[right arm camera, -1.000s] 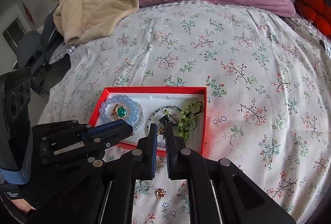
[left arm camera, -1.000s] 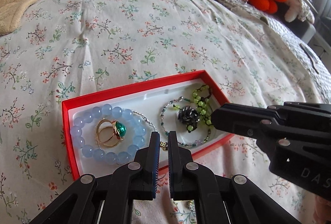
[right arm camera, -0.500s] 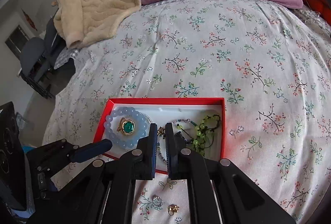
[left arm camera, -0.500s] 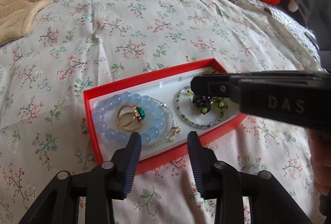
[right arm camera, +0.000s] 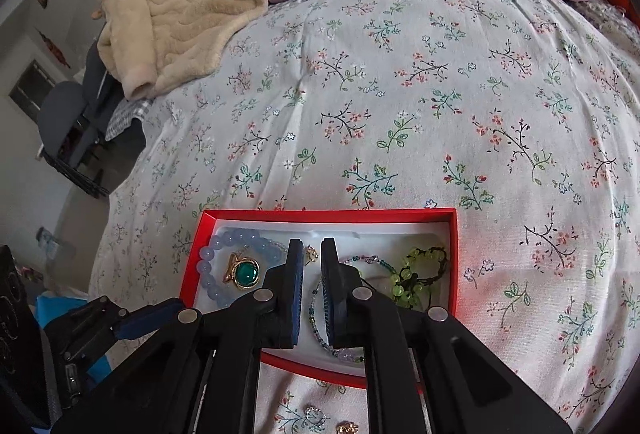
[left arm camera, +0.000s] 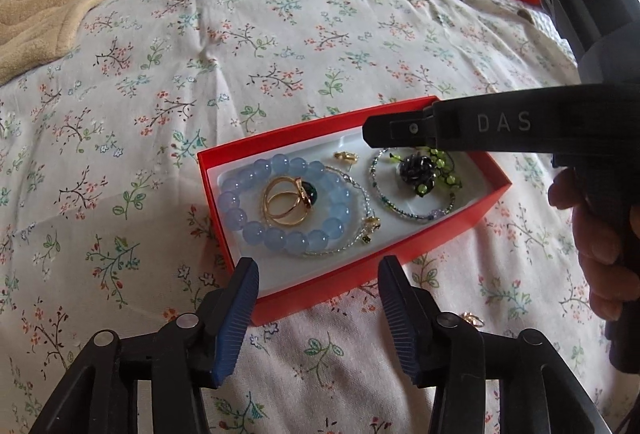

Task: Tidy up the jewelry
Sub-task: 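Carry both earrings into the red box and open both grippers, then withdraw both grippers from the box toward the last two pieces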

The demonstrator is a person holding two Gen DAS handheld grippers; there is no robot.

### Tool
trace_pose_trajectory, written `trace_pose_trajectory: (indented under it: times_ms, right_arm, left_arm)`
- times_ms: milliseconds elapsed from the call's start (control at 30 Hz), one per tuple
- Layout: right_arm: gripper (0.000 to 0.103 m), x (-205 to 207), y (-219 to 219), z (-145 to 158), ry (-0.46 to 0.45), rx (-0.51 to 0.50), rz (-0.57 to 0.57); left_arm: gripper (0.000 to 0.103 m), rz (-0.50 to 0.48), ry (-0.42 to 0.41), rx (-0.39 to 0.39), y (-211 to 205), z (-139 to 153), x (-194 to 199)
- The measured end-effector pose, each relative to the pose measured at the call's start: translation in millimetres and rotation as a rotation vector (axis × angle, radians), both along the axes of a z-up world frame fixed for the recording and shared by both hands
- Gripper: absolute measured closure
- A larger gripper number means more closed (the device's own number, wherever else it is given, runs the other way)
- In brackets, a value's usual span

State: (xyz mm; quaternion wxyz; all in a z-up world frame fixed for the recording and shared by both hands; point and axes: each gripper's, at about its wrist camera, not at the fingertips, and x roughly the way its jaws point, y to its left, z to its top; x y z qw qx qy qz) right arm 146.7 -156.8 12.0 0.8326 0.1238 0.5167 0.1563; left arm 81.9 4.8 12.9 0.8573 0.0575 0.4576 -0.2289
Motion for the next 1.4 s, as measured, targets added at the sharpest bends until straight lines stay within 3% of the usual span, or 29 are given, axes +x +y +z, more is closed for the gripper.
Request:
trace_pose_trajectory:
  times_ms: [267,367,433,667,800,933,1167,1400]
  right_arm:
    - [0.089,-15.2,-7.3,14.1,-0.008,-0.006,0.033]
    - [0.069,-26.8,-10.3,21.5,-0.026,-0.029,0.048]
    - [0.045,-35.5,-12.0,25.7,-0.043,-0.051,0.055]
    - [0.044,-56.5,-19.9,26.3,-0.046,-0.129,0.073]
    - [0.028,-65.9,-26.5,18.1,-0.033,-0.189,0.07]
    - [0.02,-81.4,-29.0,9.5,-0.021,-0.256,0.099]
    - [0.018,-106.1,-32.5,-16.8,0.023,-0.332,0.133]
    - [0.018,-122.0,-41.1,-44.8,0.068,-0.387,0.137]
  left_arm:
    - [0.033,-0.009,-0.017,0.041,2.2,1.1,-9.8]
    - [0.029,0.006,-0.005,0.04,6.5,0.2,-11.8]
    - [0.027,0.014,0.0,0.039,8.1,0.0,-13.7]
    - [0.017,0.028,0.005,0.067,9.5,1.2,-22.2]
    - [0.009,0.057,0.025,0.066,12.7,-0.3,-25.6]
    - [0.005,0.088,0.052,0.077,16.6,-8.2,-29.3]
    - [0.004,0.12,0.084,0.148,16.6,-35.3,-40.9]
    - [0.004,0.083,0.137,0.171,9.6,-55.4,-49.7]
